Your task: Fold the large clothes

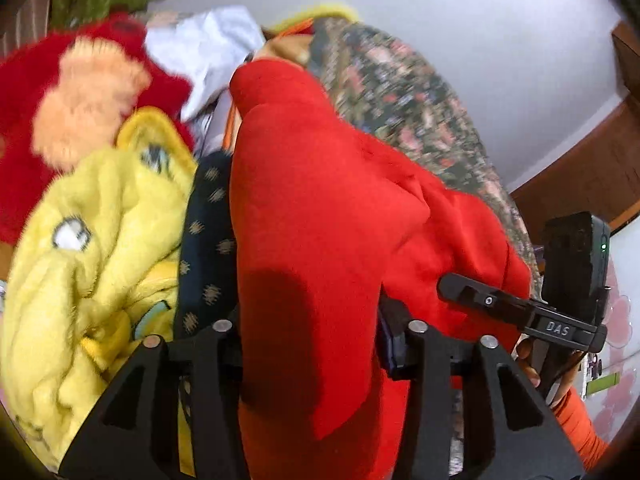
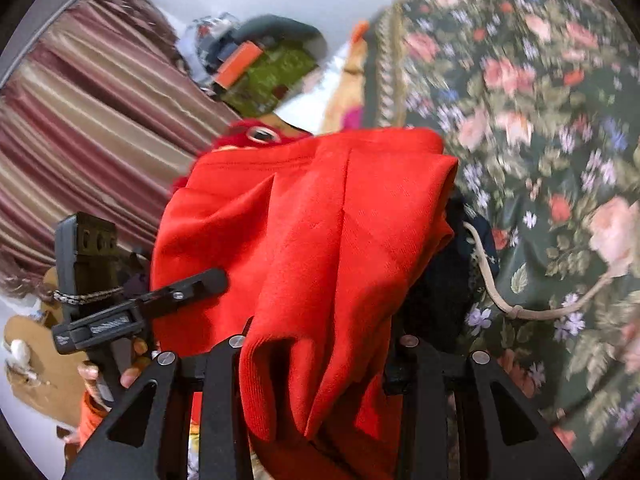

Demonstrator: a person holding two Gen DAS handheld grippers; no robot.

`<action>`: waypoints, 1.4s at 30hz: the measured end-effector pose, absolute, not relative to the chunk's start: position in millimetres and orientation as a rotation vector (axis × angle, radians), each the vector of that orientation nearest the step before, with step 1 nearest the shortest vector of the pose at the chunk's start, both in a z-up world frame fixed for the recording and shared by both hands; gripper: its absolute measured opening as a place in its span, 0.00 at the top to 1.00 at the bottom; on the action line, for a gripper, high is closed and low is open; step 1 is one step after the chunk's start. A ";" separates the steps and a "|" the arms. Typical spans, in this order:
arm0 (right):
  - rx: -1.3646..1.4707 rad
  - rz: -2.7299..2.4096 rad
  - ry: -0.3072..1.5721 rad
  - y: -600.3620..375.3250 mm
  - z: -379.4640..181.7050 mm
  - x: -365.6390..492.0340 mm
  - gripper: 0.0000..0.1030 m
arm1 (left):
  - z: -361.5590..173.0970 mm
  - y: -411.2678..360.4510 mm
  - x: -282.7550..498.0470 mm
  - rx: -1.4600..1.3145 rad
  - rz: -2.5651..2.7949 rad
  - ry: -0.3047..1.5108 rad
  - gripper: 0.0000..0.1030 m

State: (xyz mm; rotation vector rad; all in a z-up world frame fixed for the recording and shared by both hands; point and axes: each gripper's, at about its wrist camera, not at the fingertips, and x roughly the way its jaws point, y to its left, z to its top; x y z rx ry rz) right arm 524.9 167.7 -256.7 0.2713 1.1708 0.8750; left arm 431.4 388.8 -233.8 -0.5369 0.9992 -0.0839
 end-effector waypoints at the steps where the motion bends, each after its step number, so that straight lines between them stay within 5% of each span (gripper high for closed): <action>1: 0.271 0.870 1.168 167.1 -262.1 527.0 0.63 | -238.9 392.8 430.5 -0.555 -0.087 0.987 0.47; 8: 0.132 0.801 1.222 156.6 -275.1 522.0 0.27 | -245.5 377.3 408.4 -0.507 -0.072 0.985 0.24; 18: -0.149 0.783 1.191 122.7 -253.6 453.7 0.25 | -231.7 348.4 344.5 -0.366 0.028 1.008 0.20; 25: -0.163 0.812 1.072 86.0 -190.4 392.9 0.25 | -206.3 316.9 301.4 -0.204 0.094 1.031 0.20; 42: 0.005 0.796 0.330 -16.9 49.7 215.8 0.25 | 21.4 211.6 131.7 -0.108 0.120 0.343 0.20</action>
